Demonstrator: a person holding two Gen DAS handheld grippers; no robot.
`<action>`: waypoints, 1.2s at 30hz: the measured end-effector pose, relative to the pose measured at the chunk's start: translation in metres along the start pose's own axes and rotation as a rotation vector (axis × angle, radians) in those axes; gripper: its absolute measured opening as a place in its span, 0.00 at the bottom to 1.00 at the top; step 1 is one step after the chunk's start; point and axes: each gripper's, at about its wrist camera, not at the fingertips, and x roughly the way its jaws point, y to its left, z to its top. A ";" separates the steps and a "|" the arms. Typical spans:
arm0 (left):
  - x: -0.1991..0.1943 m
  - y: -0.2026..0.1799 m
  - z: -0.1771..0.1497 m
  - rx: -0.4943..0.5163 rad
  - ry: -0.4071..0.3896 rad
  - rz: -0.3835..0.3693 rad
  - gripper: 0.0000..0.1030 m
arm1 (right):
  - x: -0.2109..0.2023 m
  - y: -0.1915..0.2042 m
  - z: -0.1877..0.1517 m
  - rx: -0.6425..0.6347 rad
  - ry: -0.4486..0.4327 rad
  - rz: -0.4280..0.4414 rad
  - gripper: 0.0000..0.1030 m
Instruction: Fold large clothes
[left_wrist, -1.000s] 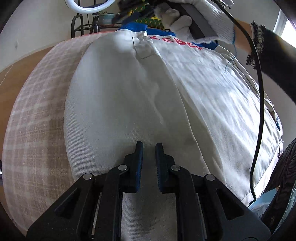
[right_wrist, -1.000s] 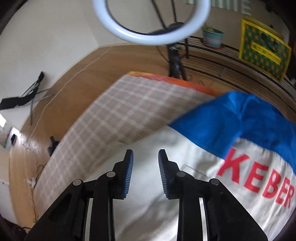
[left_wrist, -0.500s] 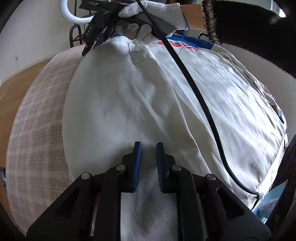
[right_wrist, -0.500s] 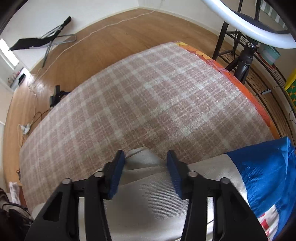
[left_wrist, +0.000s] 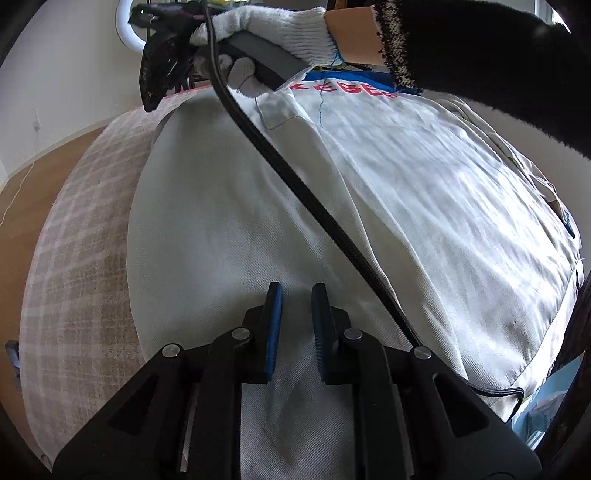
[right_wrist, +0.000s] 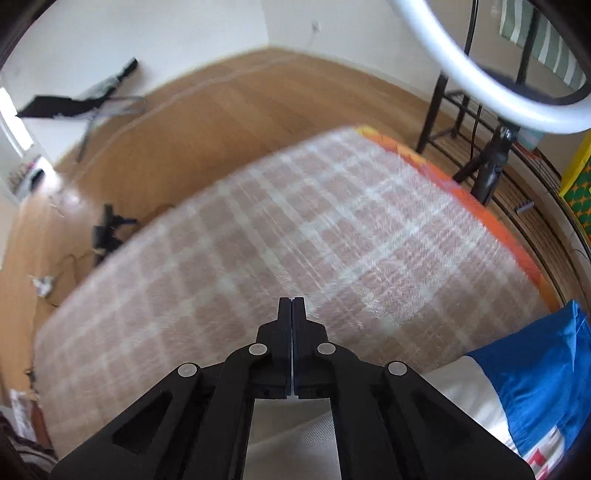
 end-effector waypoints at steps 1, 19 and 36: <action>0.000 0.000 0.000 0.001 0.001 0.002 0.13 | -0.013 -0.002 -0.001 0.003 -0.022 -0.001 0.13; 0.001 -0.005 -0.002 0.013 -0.008 0.018 0.13 | -0.005 -0.012 -0.023 -0.090 0.109 0.015 0.04; -0.001 -0.005 -0.001 0.023 -0.004 0.022 0.14 | -0.094 -0.040 -0.038 0.223 -0.135 -0.120 0.55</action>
